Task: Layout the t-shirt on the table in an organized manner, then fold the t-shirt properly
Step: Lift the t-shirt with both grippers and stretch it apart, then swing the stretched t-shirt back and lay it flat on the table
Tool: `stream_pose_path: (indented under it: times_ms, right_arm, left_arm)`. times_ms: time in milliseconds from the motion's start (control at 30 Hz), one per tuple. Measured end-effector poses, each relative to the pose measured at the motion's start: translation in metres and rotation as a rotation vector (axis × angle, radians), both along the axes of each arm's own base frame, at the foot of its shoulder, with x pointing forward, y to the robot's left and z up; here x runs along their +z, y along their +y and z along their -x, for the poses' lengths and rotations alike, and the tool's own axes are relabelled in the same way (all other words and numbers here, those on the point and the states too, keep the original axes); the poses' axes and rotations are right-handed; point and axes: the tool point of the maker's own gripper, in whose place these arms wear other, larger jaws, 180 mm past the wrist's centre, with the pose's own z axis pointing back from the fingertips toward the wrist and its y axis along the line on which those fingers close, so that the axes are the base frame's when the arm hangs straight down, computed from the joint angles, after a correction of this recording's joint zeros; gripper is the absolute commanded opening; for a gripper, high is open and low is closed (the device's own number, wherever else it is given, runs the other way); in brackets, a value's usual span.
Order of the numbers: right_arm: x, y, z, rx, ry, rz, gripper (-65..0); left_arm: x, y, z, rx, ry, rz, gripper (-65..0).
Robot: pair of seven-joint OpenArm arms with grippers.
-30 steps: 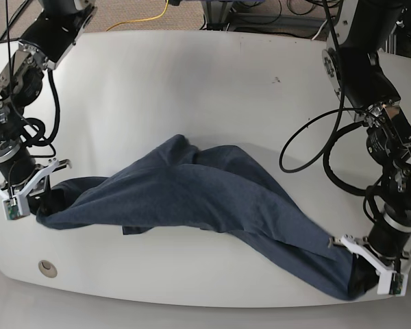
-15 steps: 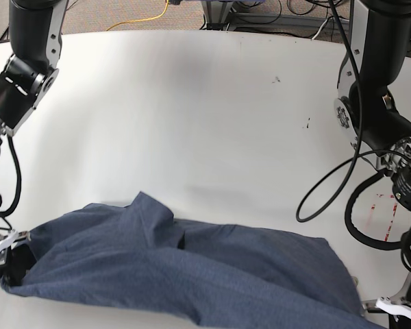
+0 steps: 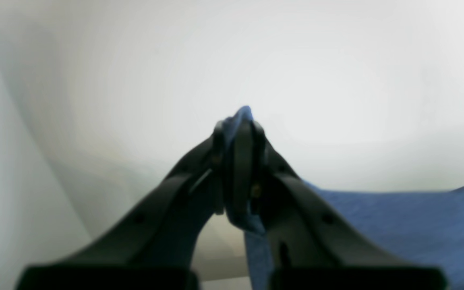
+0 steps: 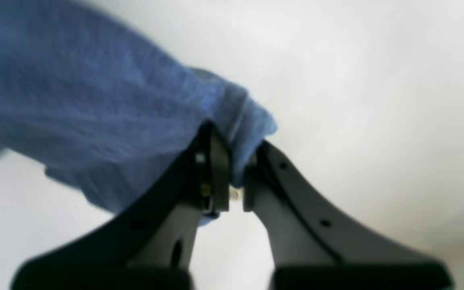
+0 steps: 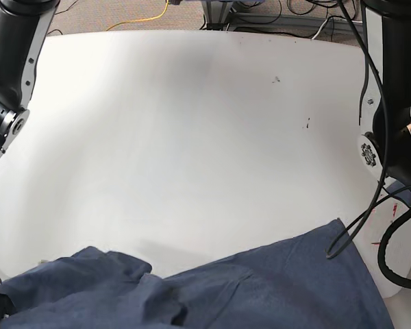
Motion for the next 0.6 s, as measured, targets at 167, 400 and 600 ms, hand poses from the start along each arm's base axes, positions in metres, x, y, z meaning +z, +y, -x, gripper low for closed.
stream_pose_path:
  times_ms: [167, 400, 600]
  right_arm:
    - [-0.031, -0.001, 0.001, -0.008, 0.092, -0.001, -65.0]
    - [-0.107, -0.003, 0.021, -0.037, 0.279, 0.005, -65.0]
    - [-0.171, 0.008, 0.045, -0.035, 0.423, 0.02, -65.0]
  left_arm:
    - [-0.013, 0.006, -0.003, 0.021, 0.051, -0.007, -65.0]
    - [-0.078, 0.023, -0.002, 0.009, 0.222, 0.041, -65.0]
    - [-0.163, 0.023, 0.003, 0.007, 0.405, 0.041, -65.0]
